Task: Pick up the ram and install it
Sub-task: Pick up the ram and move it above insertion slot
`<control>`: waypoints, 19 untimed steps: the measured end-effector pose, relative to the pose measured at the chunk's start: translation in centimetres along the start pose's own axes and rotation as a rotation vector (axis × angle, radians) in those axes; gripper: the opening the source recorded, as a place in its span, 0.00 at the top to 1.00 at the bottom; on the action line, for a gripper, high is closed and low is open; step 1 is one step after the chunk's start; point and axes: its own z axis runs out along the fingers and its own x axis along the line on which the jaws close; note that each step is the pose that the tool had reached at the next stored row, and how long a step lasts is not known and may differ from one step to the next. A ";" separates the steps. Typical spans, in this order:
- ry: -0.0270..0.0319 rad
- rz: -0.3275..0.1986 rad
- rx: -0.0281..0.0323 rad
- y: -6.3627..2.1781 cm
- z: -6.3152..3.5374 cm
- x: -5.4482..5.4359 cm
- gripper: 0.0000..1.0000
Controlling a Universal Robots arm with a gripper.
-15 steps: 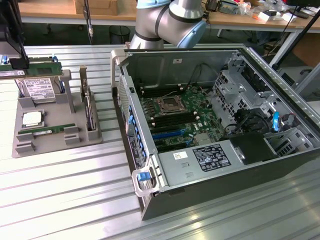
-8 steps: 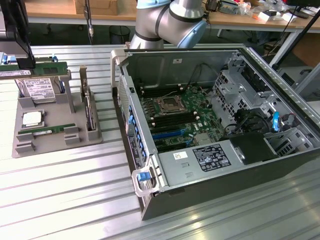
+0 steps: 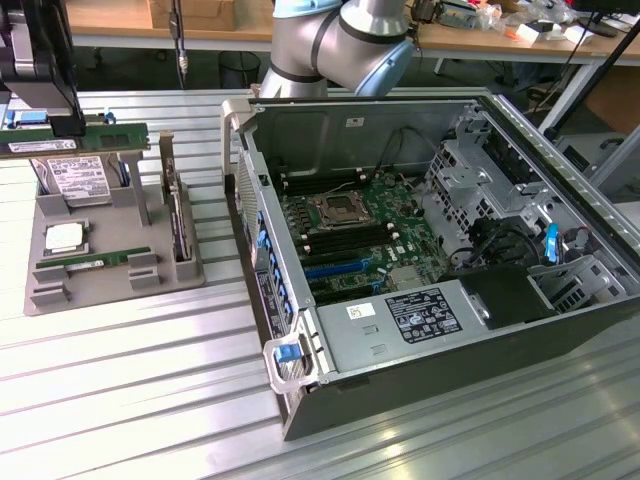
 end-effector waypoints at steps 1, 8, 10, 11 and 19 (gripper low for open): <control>0.0000 0.000 0.0001 -0.16 0.00 0.0 0.88; 0.0001 0.000 0.0000 -0.76 -0.02 0.0 0.88; 0.0001 0.000 0.0001 -0.94 -0.02 0.0 0.88; 0.0001 0.000 0.0000 -1.10 -0.03 0.0 0.88; 0.0001 0.000 0.0000 -1.86 -0.05 0.0 0.88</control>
